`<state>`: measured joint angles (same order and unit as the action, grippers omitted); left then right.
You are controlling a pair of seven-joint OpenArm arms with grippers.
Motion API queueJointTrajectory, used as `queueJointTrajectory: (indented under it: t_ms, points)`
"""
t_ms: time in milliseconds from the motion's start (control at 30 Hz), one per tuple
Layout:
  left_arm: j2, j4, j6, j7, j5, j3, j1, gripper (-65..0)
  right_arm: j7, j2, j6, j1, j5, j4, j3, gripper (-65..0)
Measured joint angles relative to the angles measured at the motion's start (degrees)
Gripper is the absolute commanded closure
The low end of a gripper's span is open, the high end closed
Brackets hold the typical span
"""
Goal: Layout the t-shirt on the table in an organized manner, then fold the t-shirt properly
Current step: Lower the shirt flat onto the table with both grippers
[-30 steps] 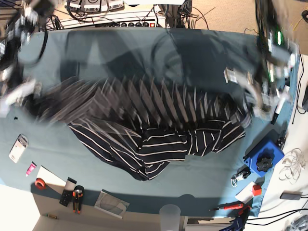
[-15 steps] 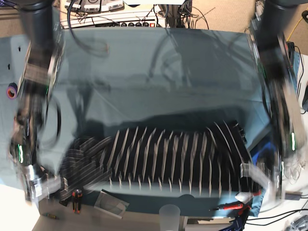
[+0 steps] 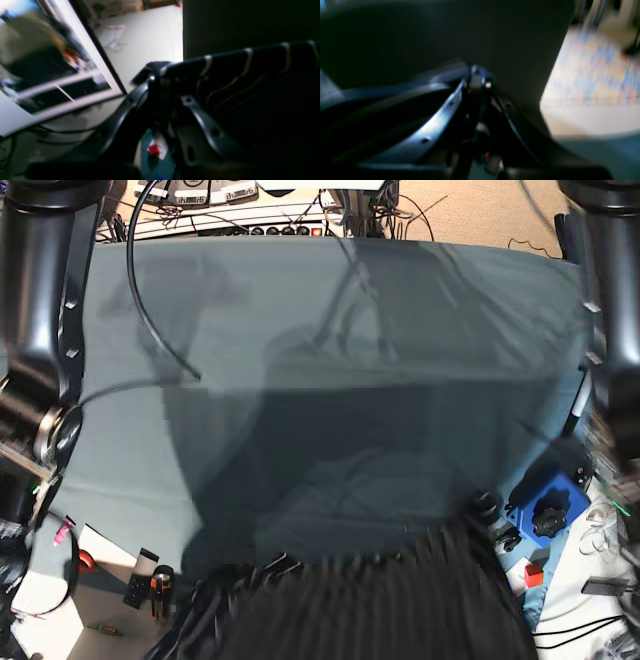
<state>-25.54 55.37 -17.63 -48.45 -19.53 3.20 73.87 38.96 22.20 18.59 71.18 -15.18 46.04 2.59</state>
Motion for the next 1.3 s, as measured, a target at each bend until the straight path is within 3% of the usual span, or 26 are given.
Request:
queueJointTrajectory:
  t_ms: [100, 233, 467, 700, 867, 1000, 1300]
  points:
    - [-1.03, -0.13, -3.02, -8.76, -5.29, -0.13, -1.16, 0.0, 3.67, 0.0, -0.33, 0.22, -1.38, 6.12, 0.0, 0.0]
    - [-3.78, -0.83, -3.65, -14.64, -10.4, -0.13, -2.34, 0.0, 10.49, 0.13, 0.17, 1.92, -6.21, 13.75, -0.02, 0.0]
    - [-8.02, -0.28, -6.84, -25.09, -20.9, -0.15, -1.49, 0.0, 20.79, 0.2, -0.28, 0.11, -7.41, 21.55, 0.0, 0.0]
    - [-13.4, -0.37, -6.95, -26.4, -27.41, -0.2, -10.29, 0.0, 29.99, -0.31, -0.15, -11.96, -7.63, 27.47, -0.15, 0.0]
    - [-17.4, -0.22, -7.85, -27.69, -36.2, -0.31, -17.09, 0.0, 30.27, 0.0, -0.2, -19.74, -7.89, 33.22, -0.09, 0.0]
    - [-21.18, -0.07, -8.35, -28.37, -38.95, -0.24, -22.6, 0.0, 31.63, -0.52, 0.02, -28.41, -8.81, 36.89, 0.13, 0.0]
    - [-22.69, 0.28, -9.88, -30.08, -44.04, -0.2, -35.52, 0.0, 32.87, -0.81, 1.86, -46.05, -13.77, 43.15, 9.53, 0.0]
